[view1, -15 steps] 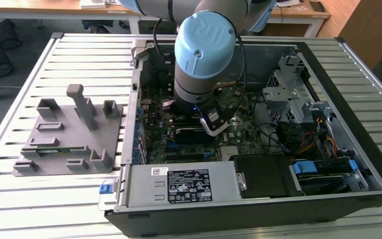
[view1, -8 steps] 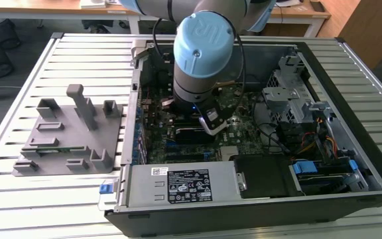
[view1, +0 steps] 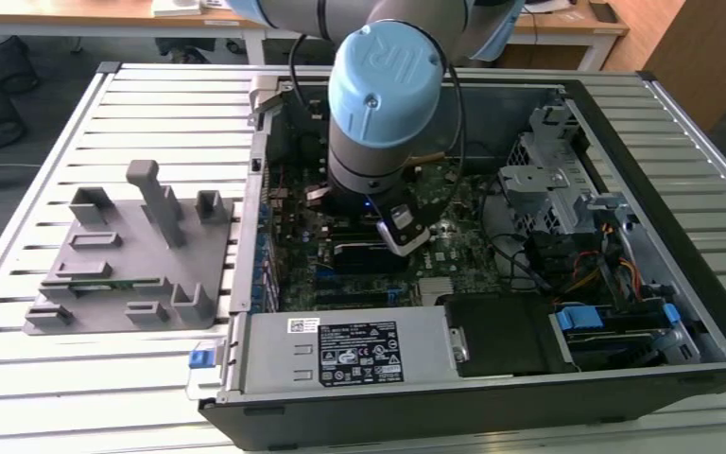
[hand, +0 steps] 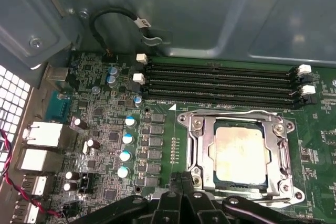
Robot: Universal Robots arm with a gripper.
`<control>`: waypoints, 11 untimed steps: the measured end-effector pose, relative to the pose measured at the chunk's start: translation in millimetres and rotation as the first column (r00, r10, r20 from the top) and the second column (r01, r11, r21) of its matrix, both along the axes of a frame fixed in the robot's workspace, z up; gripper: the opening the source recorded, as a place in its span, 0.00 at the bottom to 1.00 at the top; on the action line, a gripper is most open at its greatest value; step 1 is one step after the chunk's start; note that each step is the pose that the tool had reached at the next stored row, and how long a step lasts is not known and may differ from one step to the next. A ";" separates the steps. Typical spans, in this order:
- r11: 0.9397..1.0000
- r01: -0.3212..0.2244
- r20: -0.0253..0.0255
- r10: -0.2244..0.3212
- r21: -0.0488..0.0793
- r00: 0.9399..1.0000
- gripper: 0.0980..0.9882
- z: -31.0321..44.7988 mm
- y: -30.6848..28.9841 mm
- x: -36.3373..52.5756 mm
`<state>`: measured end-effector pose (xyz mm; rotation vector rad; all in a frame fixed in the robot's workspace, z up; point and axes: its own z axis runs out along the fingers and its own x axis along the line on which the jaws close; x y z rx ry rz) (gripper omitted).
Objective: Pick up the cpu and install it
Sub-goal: 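Install the second cpu locking lever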
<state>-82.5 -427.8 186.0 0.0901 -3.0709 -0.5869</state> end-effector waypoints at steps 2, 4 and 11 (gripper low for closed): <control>1.000 0.000 0.000 0.000 0.000 1.000 0.01 3.3 -0.1 -0.1; 1.000 0.000 0.000 0.000 0.000 1.000 0.01 8.7 -0.1 -0.1; 1.000 0.000 0.000 0.000 0.000 1.000 0.01 23.4 -0.1 -0.1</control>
